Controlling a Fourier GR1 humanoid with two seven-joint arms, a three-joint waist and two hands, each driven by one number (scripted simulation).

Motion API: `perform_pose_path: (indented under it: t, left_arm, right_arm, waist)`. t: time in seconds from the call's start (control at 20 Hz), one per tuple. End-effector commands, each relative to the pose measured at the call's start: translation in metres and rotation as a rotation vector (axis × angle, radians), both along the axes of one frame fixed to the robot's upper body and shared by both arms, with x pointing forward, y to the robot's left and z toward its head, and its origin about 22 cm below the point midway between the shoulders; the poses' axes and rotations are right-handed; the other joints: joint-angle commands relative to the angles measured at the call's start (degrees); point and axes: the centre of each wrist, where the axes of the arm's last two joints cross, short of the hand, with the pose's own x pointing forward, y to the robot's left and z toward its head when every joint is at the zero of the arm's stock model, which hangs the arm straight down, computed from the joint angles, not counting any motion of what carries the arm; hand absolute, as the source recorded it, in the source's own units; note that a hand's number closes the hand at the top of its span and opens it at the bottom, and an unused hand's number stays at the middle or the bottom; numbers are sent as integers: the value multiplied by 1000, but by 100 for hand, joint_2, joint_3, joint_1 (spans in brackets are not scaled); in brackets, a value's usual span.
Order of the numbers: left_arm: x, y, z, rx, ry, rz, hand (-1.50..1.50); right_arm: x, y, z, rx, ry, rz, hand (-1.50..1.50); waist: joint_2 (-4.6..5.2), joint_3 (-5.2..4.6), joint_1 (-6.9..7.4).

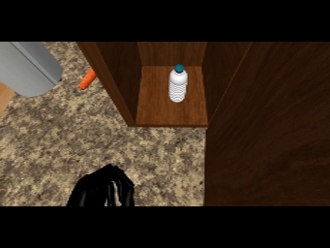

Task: Pick up the bottled water, place it into the cabinet and close the cabinet

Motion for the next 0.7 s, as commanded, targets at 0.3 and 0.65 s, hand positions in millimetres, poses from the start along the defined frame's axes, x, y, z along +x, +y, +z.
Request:
perform_pose_path:
  t: [0.3,0.65]
  left_arm:
    - [-8,71,42,-9,-53,32,-150]
    - [-17,106,47,15,-79,92,-150]
  right_arm:
    - [-11,50,45,-133,-158,193,150]
    - [-11,61,52,-158,-163,309,150]
  waist:
    - [-26,-14,-23]
    - [-53,-48,-1]
